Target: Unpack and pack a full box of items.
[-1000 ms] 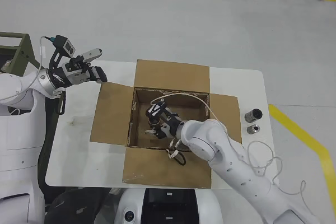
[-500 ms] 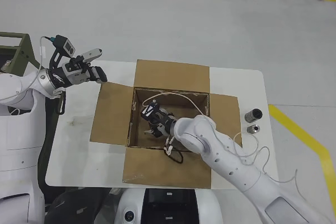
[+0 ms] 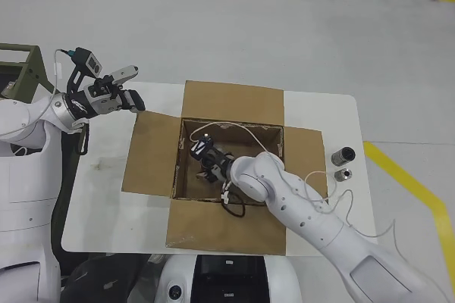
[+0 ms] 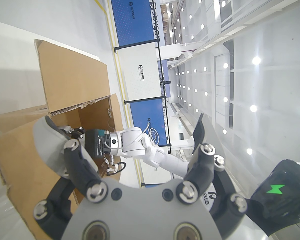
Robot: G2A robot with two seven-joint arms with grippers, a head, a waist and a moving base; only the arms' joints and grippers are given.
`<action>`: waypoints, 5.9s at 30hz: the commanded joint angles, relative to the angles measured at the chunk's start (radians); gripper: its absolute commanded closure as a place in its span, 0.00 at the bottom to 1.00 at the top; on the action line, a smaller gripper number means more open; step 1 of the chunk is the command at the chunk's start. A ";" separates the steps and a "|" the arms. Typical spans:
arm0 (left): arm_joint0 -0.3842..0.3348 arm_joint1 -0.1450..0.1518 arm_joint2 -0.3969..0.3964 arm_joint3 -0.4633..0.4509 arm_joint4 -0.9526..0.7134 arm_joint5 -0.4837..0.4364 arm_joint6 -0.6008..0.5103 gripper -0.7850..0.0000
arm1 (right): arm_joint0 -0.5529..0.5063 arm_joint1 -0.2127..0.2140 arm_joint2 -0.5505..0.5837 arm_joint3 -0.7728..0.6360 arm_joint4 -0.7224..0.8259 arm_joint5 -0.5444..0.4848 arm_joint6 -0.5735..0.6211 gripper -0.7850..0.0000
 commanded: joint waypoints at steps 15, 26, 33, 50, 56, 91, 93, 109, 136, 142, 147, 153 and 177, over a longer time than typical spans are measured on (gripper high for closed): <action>0.000 0.000 0.000 0.000 0.000 0.000 0.000 0.00 | 0.001 -0.013 0.023 0.005 -0.038 0.019 0.001 1.00; 0.000 0.000 0.000 0.000 0.000 0.000 0.000 0.00 | -0.089 0.022 0.130 -0.184 -0.068 0.011 0.026 1.00; 0.000 0.000 0.000 0.000 0.000 0.000 0.000 0.00 | -0.185 0.050 0.216 -0.367 -0.087 0.031 0.060 1.00; 0.000 0.000 0.000 0.000 0.000 0.000 0.000 0.00 | -0.424 0.094 0.434 -0.676 -0.024 0.098 -0.008 1.00; 0.000 0.000 0.000 0.000 0.000 0.000 0.000 0.00 | -0.499 0.108 0.498 -0.763 -0.052 0.110 -0.020 1.00; 0.000 0.000 0.000 0.000 0.000 0.000 0.000 0.00 | -1.037 0.170 1.139 -1.025 0.120 -0.001 -0.160 1.00; 0.000 0.000 0.000 0.000 0.000 0.000 0.000 0.00 | -1.068 0.172 1.169 -1.025 0.132 -0.019 -0.169 1.00; 0.000 0.000 0.000 0.000 0.000 0.000 0.000 0.00 | -1.187 0.177 1.293 -1.023 0.150 -0.001 -0.196 1.00; 0.000 0.000 0.000 0.000 0.000 0.000 0.000 0.00 | -1.156 0.181 1.307 -0.981 0.168 0.029 -0.174 1.00; 0.000 0.000 0.000 0.000 0.000 0.000 0.000 0.00 | -1.161 0.185 1.307 -0.938 0.133 0.043 -0.148 1.00; 0.000 0.000 0.000 0.000 0.000 0.000 0.000 0.00 | -1.156 0.185 1.282 -0.880 0.095 0.069 -0.155 1.00; 0.000 0.000 0.000 0.000 0.000 0.000 0.000 0.00 | -1.131 0.186 1.235 -0.798 0.071 0.083 -0.167 1.00; 0.000 0.000 0.000 0.000 0.000 0.000 0.000 0.00 | -0.995 0.192 1.094 -0.553 -0.042 0.078 -0.218 1.00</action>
